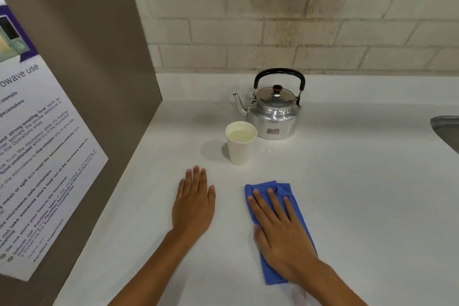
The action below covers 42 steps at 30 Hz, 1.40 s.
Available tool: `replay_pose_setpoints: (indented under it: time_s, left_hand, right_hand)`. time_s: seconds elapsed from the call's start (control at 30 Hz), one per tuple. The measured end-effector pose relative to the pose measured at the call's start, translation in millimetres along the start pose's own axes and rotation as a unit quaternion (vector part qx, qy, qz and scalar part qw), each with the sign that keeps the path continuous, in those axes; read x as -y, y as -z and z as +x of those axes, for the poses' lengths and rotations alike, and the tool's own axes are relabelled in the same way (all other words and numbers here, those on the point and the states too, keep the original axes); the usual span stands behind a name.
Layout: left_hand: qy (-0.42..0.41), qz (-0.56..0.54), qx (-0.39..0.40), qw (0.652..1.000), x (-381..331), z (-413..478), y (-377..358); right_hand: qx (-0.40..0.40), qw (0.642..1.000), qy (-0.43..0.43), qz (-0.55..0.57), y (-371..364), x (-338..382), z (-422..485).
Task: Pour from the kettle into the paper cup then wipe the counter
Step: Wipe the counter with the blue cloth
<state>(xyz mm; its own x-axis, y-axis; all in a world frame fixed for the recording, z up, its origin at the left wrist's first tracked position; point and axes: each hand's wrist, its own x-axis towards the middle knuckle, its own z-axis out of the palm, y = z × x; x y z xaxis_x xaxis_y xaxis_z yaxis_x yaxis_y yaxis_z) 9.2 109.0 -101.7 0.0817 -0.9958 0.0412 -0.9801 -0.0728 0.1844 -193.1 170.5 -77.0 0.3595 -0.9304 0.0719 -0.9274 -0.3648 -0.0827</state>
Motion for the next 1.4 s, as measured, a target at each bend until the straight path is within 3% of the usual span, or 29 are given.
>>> replay_pose_setpoints:
  time_s: [0.1, 0.3, 0.53, 0.6, 0.67, 0.77, 0.9, 1.1, 1.4]
  left_hand:
    - [0.008, -0.046, 0.020, 0.999, 1, 2, 4]
    - [0.051, -0.278, 0.020, 0.959, 11, 1, 24]
    - [0.051, -0.247, -0.068, 0.965, 6, -9, 45]
    - [0.054, -0.278, -0.051, 0.958, -1, -12, 43]
    - [0.054, -0.294, -0.018, 0.954, -6, -14, 37]
    - [0.067, -0.167, 0.021, 0.984, -10, -13, 20]
    - [0.057, -0.033, 0.001, 0.998, -13, -7, 6]
    - [0.025, -0.009, 0.001, 1.000, -5, 23, 5]
    - [-0.011, -0.019, 0.005, 1.000, 9, 99, 5]
  right_hand:
    - [0.001, 1.000, 0.017, -0.018, 2, 28, 4]
    - [0.030, 0.998, 0.050, 0.034, -6, 83, 55]
    - [0.076, 0.985, 0.131, 0.087, -13, 106, 129]
    - [0.047, 0.973, 0.128, 0.185, -9, 97, 123]
    - [-0.031, 0.963, 0.088, 0.252, -6, 76, 109]
    - [-0.119, 0.963, 0.000, 0.243, -6, 33, 92]
    - [-0.092, 0.982, -0.082, 0.144, -8, -16, 93]
    - [0.009, 0.991, -0.116, 0.068, -19, -48, 104]
    - [0.013, 0.992, -0.105, 0.068, -26, -49, 117]
